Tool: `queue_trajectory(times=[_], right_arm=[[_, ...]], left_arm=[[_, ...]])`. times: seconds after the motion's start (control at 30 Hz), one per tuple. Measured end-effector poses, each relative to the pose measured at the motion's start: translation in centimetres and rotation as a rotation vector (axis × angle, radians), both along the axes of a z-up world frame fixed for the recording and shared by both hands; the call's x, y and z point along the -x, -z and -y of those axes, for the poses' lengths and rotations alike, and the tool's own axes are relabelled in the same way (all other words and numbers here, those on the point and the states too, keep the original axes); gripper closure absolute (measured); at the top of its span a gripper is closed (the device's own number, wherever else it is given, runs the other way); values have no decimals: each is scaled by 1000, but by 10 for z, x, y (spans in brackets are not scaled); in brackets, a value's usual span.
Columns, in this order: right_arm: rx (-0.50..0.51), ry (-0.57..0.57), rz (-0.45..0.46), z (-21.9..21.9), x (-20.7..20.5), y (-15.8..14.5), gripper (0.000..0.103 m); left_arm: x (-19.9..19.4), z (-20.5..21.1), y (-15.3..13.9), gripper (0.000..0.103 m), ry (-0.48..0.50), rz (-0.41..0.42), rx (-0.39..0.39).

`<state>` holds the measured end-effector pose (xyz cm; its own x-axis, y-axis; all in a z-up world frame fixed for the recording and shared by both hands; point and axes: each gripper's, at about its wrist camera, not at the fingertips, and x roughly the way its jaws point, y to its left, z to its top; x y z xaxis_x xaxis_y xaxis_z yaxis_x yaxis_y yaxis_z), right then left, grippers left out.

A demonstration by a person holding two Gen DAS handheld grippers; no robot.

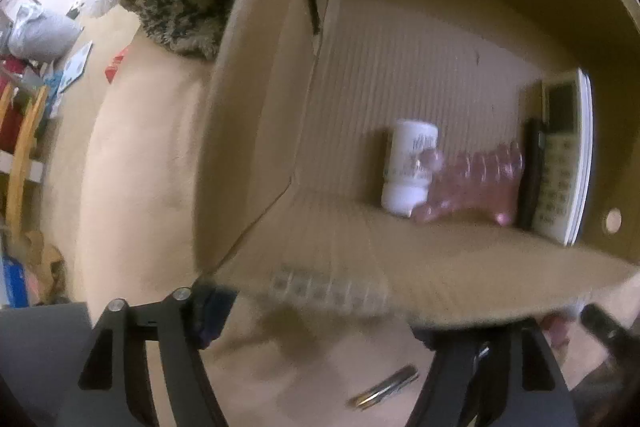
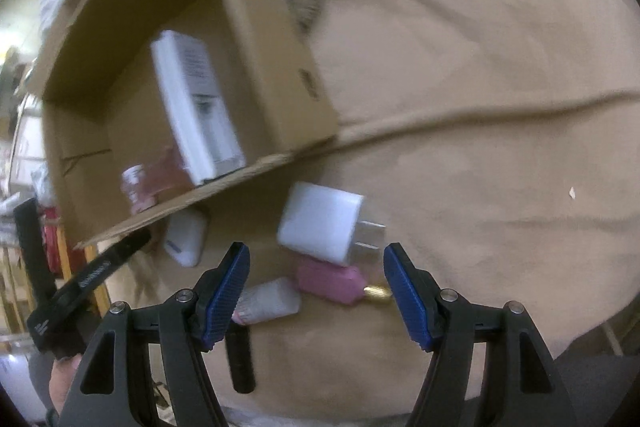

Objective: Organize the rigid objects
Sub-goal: 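Withdraw both grippers from the box toward the remaining items, then grasp the pink case with the left gripper while the right grasps the white charger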

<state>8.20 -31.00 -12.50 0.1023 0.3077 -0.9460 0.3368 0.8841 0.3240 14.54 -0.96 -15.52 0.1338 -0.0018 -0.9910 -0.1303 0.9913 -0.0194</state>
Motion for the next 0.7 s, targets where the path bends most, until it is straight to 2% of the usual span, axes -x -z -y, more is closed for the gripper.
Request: queue_trajectory(times=[0.17,0.37,0.47,0.63,0.67,0.7], right_arm=[[66,28,-29,-1,-13,12,30],[137,22,-70,-16,-26,32,20],[179,-10,-58,-25,-29,36,14],[247,-77,-48,-40,-29,38,14],[250,-82,-47,-41,-29,39,15],[257,-88,-47,-43,-30,39,21]], left_arm=[[-12,4,12,28,6,-13,21],[-17,14,29,24,27,-32,-21],[-17,26,31,22,26,-27,-37],[-21,37,38,16,24,-32,-54],[-22,37,40,15,23,-30,-52],[-22,36,41,15,22,-28,-46]])
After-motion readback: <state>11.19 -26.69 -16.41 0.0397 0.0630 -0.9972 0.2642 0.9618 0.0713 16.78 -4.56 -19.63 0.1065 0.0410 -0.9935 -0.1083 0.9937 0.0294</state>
